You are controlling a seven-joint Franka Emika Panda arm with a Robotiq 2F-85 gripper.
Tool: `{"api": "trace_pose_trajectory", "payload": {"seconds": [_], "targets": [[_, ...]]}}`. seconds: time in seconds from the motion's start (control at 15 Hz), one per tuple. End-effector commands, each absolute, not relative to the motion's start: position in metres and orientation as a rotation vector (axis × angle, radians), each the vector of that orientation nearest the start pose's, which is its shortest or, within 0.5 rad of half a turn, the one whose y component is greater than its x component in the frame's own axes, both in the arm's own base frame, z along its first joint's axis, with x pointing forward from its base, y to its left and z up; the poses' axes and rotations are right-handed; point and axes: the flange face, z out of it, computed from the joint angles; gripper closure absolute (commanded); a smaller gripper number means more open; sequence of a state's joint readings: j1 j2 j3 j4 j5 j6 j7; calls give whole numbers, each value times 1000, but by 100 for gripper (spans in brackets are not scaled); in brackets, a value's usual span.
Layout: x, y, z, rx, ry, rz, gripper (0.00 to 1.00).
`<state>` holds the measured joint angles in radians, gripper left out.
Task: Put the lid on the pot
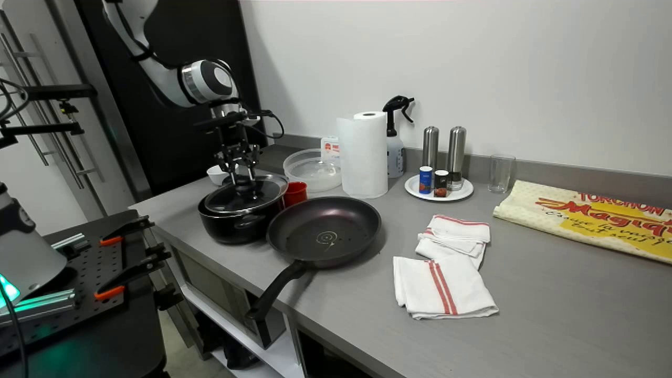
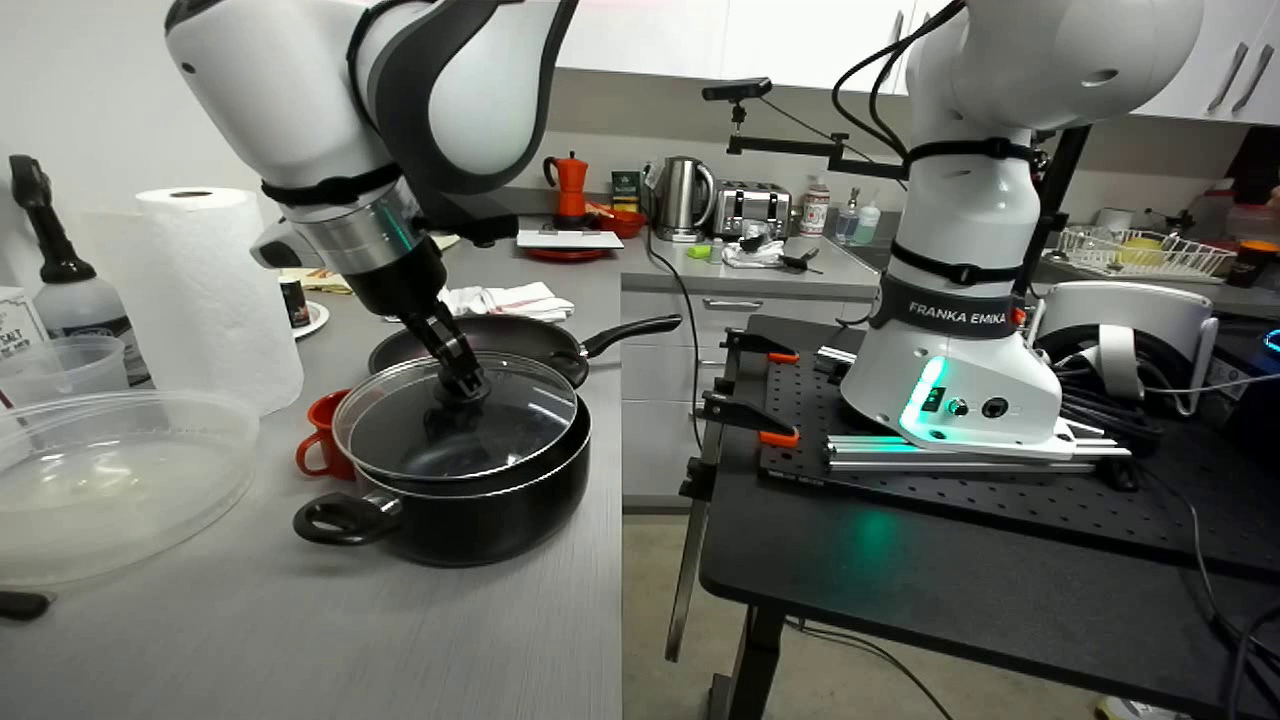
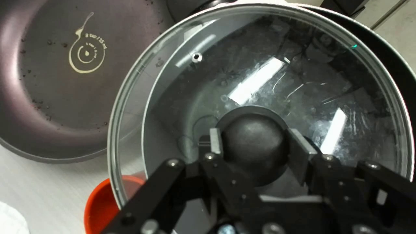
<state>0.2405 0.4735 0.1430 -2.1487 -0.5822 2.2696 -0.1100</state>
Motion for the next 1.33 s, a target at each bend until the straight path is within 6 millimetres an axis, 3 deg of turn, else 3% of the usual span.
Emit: {"api": "trace_pose_trajectory", "payload": {"seconds": [0.0, 1.27], "targets": [[503, 199, 161, -3049, -1615, 498, 75], [483, 214, 167, -3037, -1688, 488, 75]]}}
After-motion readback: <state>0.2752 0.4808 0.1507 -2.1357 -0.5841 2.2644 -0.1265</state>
